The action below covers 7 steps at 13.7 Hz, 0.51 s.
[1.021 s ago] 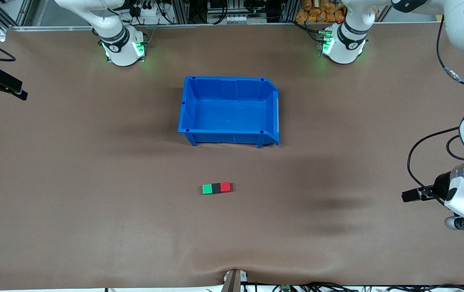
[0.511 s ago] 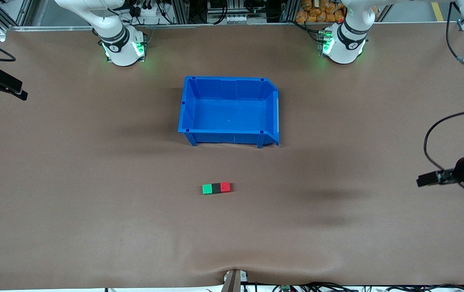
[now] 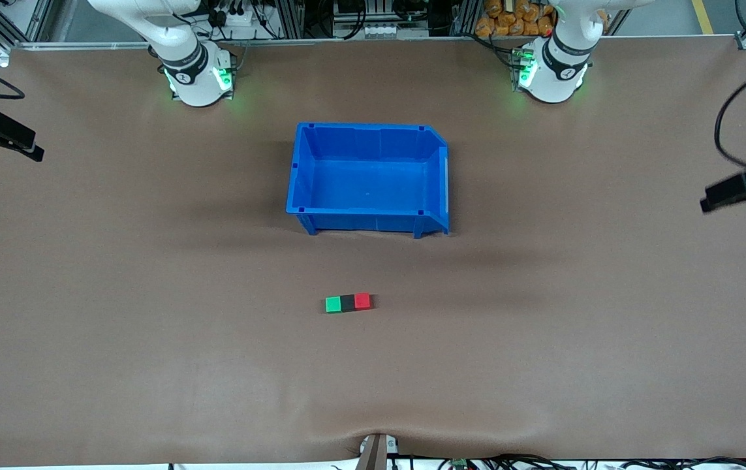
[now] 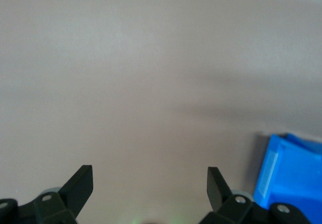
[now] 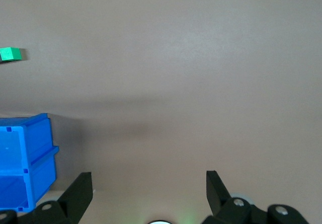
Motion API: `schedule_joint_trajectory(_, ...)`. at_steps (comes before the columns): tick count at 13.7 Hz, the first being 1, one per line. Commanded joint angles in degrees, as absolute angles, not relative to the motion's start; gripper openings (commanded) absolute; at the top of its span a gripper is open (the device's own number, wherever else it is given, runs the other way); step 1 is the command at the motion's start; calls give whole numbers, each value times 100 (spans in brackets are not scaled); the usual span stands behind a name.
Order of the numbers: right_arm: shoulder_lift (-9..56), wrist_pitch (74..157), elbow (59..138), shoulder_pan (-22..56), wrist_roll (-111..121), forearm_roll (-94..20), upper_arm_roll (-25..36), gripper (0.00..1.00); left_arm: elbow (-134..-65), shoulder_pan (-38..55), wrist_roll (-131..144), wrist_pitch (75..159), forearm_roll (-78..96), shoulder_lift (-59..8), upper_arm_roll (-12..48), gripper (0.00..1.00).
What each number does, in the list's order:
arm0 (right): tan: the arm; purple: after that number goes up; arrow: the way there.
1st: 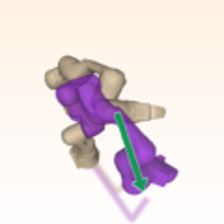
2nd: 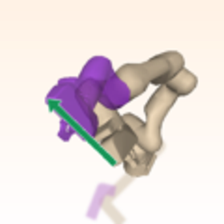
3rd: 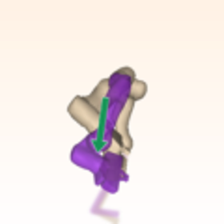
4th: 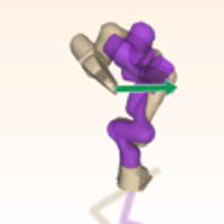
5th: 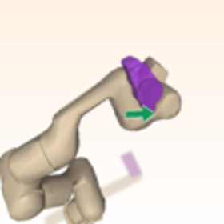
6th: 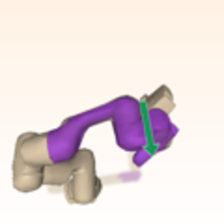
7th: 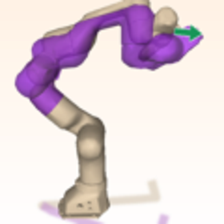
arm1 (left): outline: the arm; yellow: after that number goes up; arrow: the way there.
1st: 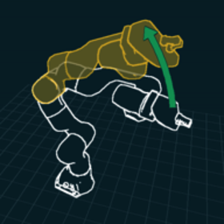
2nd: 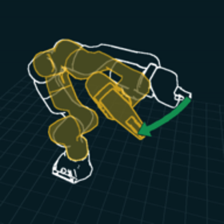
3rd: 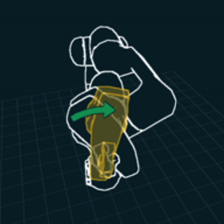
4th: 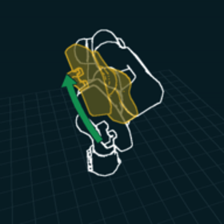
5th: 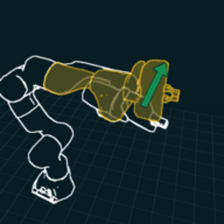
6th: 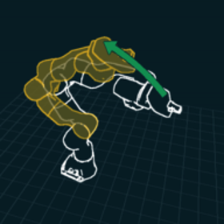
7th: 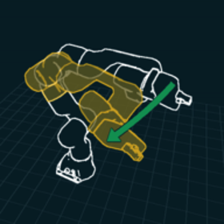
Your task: Attach green and red cubes to black cube
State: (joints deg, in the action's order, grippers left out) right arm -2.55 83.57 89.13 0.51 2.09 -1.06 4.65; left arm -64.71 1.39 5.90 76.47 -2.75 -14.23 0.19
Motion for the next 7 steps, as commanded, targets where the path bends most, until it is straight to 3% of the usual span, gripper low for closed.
schedule_joint_trajectory(1, -299, 8350, 8921, -97, 149, -220, 387, 100, -7669, 185, 238, 7708, -97, -469, -272, 100)
schedule_joint_trajectory(5, -299, 8350, 8921, -97, 149, -220, 395, 100, -8979, 176, 193, 7945, -123, 674, -361, 100)
schedule_joint_trajectory(7, -299, 8350, 8921, -97, 149, -220, 387, 100, -9298, 141, 193, 8155, -149, 948, -369, 100)
